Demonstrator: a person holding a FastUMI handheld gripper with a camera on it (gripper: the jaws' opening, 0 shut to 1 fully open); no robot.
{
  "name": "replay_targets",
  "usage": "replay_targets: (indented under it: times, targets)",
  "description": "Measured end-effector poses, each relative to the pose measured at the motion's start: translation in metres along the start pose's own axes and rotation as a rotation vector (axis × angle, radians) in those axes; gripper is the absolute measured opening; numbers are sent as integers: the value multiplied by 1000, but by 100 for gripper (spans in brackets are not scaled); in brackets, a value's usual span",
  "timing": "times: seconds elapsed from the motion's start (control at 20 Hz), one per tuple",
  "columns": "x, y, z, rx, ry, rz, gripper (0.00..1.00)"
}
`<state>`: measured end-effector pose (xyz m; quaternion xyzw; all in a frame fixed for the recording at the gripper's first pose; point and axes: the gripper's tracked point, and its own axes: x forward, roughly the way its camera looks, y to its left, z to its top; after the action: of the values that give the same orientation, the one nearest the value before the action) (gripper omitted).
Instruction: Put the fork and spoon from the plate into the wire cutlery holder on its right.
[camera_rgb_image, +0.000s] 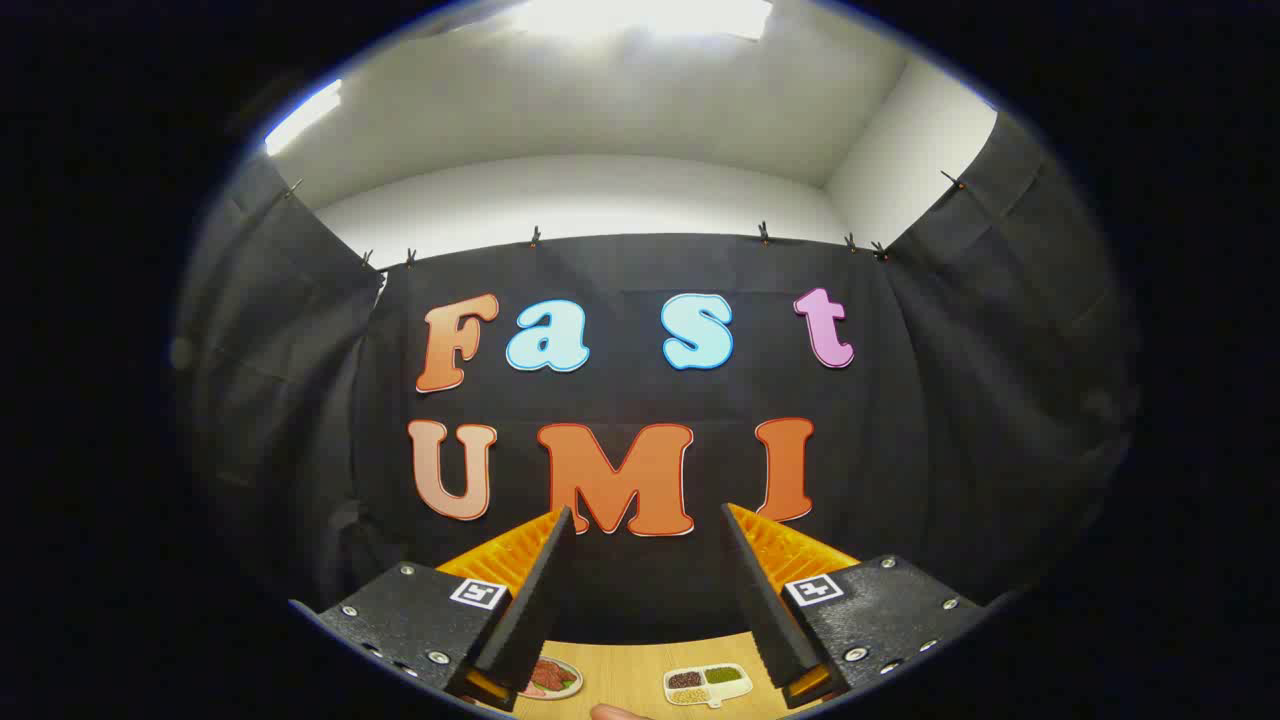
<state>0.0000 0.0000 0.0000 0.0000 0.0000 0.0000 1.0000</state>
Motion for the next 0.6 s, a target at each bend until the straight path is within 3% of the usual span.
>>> replay_targets:
  times: [0.6]
  targets:
    - [2, 15, 0, -57, -27, 36, 86]
